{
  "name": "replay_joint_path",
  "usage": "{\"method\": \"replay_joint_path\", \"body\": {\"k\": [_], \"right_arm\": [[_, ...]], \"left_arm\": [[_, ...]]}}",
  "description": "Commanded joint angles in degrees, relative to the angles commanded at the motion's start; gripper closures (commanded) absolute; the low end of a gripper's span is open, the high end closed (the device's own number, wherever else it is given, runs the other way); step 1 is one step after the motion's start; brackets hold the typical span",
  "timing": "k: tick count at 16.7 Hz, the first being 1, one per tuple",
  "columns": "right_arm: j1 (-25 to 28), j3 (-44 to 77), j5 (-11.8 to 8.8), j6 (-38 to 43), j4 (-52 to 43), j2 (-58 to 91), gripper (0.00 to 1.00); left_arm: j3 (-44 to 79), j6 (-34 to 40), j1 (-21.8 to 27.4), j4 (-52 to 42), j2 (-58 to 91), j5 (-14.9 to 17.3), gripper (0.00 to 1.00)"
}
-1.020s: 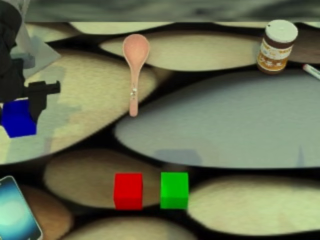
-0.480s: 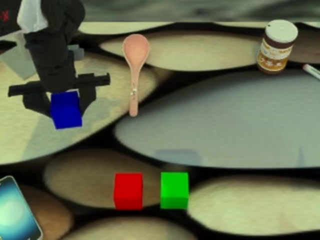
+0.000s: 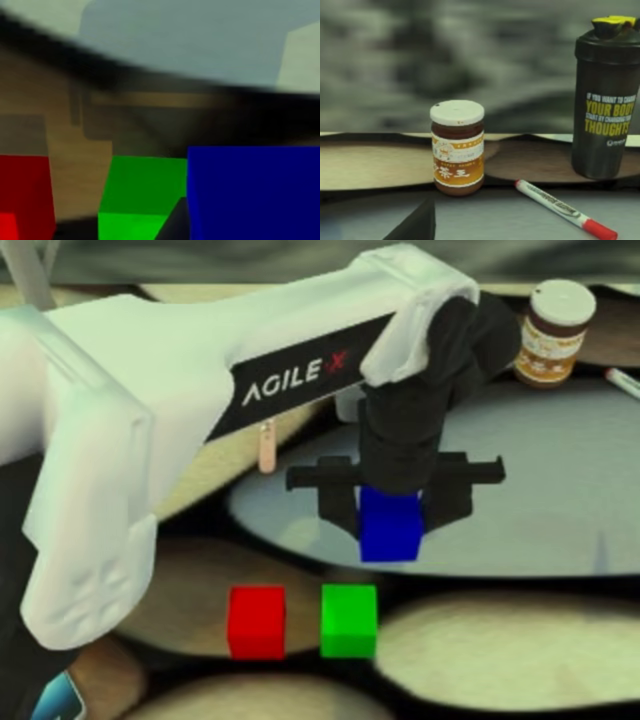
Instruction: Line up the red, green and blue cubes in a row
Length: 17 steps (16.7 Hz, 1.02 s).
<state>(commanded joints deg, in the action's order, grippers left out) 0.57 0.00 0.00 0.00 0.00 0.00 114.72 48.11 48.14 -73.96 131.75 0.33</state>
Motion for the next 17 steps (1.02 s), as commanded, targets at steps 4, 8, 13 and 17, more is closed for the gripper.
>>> {"method": "replay_joint_path", "body": {"k": [4,8,13,17], "right_arm": [[0.0,0.0,0.0,0.0,0.0,0.0,0.0],[0.0,0.0,0.0,0.0,0.0,0.0,0.0],[0.0,0.0,0.0,0.0,0.0,0.0,0.0],[0.0,0.0,0.0,0.0,0.0,0.0,0.0]], "left_arm": [[5.6,6.9,7.5,-2.1,2.3,-0.1,1.0],[5.8,7.2,7.9,-2.2,2.3,-0.1,1.0],[1.9,7.3,7.5,2.2,2.7,0.0,1.0],[-4.9,7.3,7.8,10.6,4.1,0.0,1.0]]}}
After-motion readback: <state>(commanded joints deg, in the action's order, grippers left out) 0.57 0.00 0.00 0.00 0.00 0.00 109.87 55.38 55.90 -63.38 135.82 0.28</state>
